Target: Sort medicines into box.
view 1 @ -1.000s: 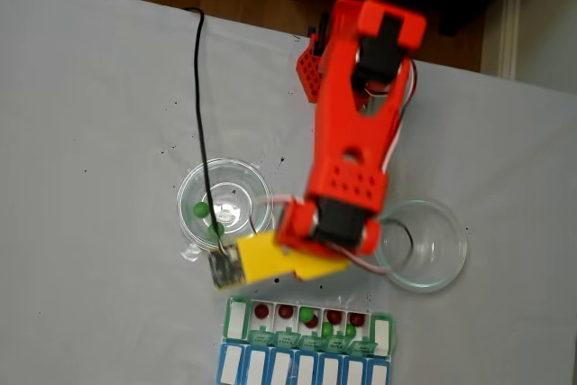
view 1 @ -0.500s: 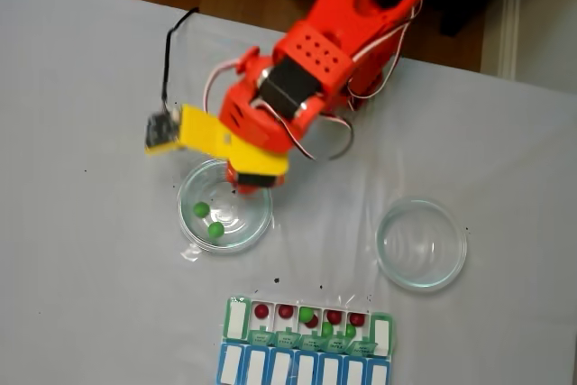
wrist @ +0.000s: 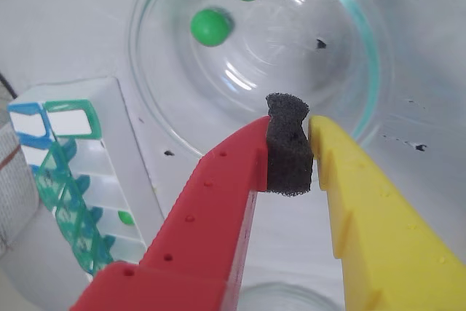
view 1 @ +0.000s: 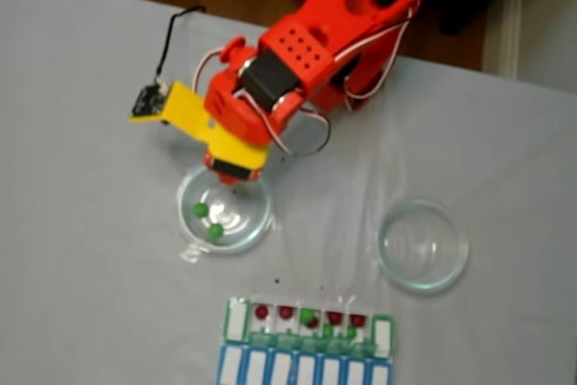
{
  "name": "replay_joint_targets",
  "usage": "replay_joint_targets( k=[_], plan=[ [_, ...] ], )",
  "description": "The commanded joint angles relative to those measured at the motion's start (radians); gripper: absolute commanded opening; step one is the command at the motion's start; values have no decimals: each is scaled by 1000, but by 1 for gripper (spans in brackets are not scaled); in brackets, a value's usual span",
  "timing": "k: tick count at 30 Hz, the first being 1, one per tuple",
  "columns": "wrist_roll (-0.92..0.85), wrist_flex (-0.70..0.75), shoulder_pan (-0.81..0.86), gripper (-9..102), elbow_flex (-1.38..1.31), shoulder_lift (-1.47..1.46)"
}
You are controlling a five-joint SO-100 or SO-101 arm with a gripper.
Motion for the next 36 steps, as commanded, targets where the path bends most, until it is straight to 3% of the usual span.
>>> replay_joint_targets(
  k=[1, 6, 14, 23, 36],
  plan=[
    [77, -49, -11, 1, -83, -63],
    [172, 12, -23, 1, -235, -270],
    [233, -5, -57, 1, -252, -318],
    [267, -28, -67, 17, -267, -353],
    [259, -91, -75, 24, -230, -399]
  ],
)
